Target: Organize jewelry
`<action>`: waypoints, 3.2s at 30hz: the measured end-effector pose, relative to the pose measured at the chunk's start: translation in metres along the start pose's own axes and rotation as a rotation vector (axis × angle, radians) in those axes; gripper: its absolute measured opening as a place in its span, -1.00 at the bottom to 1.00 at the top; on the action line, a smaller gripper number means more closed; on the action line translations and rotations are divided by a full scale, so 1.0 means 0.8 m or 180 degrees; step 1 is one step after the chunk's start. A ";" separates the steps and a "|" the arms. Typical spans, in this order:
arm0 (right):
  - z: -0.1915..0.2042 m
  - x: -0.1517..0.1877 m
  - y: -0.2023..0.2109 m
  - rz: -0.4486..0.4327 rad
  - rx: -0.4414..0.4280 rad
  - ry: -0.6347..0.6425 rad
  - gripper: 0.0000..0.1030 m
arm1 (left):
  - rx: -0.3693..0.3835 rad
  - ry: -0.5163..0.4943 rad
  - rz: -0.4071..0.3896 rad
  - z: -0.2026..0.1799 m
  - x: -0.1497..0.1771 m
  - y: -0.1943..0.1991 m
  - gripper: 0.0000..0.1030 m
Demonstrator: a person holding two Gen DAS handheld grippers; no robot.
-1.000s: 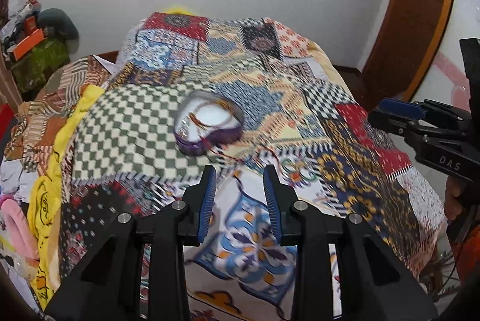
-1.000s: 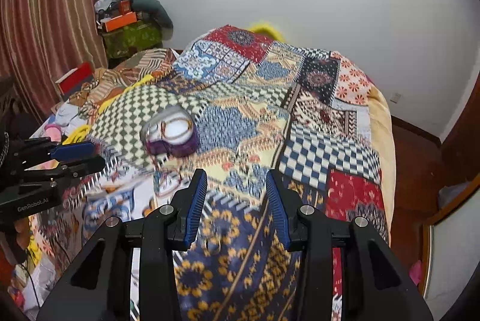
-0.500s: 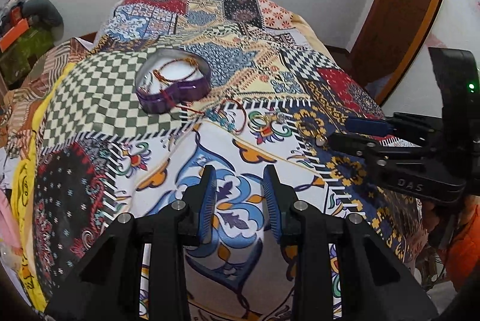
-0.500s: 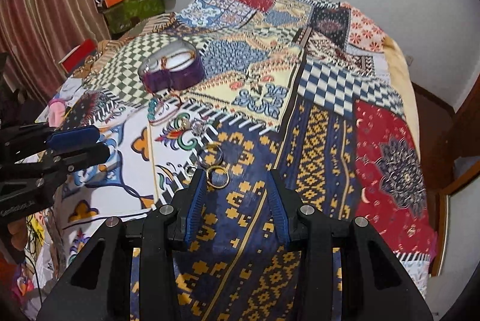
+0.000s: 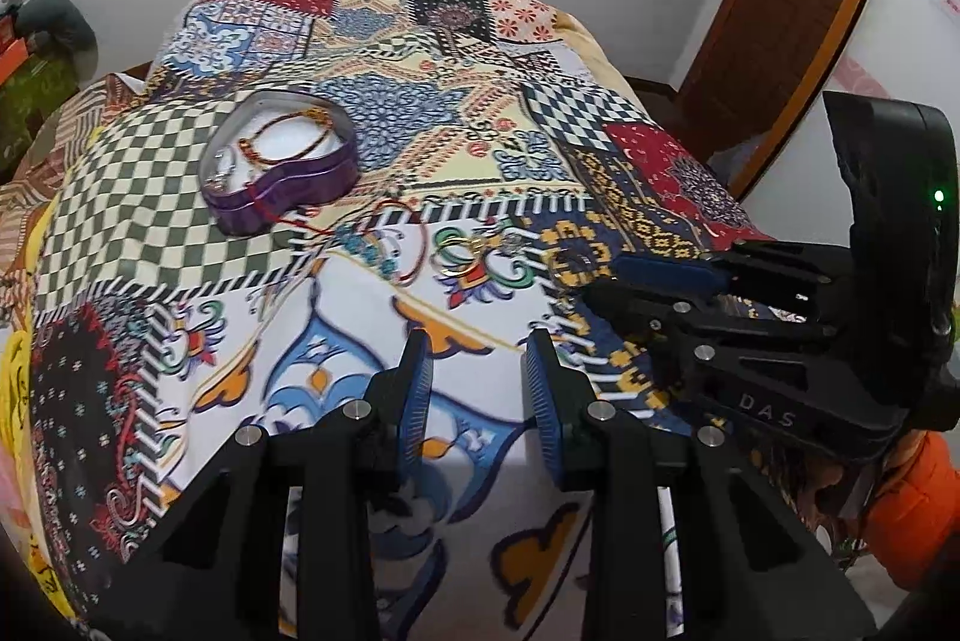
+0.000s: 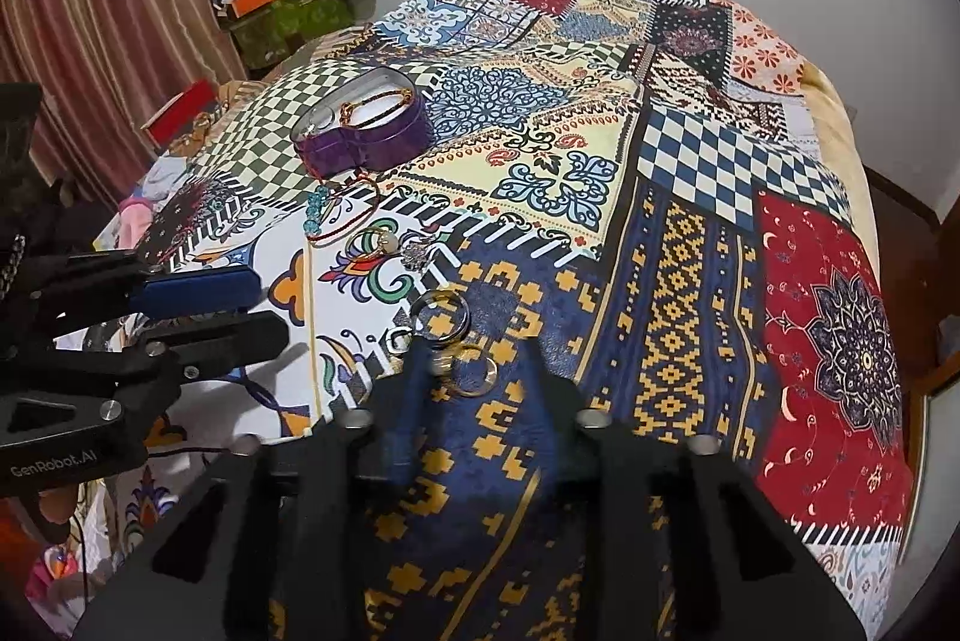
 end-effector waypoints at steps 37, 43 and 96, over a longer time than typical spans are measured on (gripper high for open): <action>-0.013 -0.016 0.053 -0.0342 0.0038 -0.0226 -0.63 | 0.0098 -0.0074 -0.0111 -0.022 -0.008 -0.004 -1.00; -0.011 -0.016 0.059 -0.0366 0.0061 -0.0284 -0.63 | 0.0177 -0.0107 0.0126 -0.028 -0.008 -0.013 -0.57; 0.043 -0.108 0.048 -0.0626 0.0000 -0.0002 -0.63 | -0.0364 0.0145 -0.0781 0.079 -0.078 0.087 -0.85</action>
Point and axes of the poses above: each gripper's, at about its wrist camera, not at the fingertips, and y roughly against the way its jaws point, z to its left, x to its underside, the point moved 5 cm from there along -y, roughly the way its jaws point, and after that the axes turned 3 degrees about y, right-handed, at the moved point
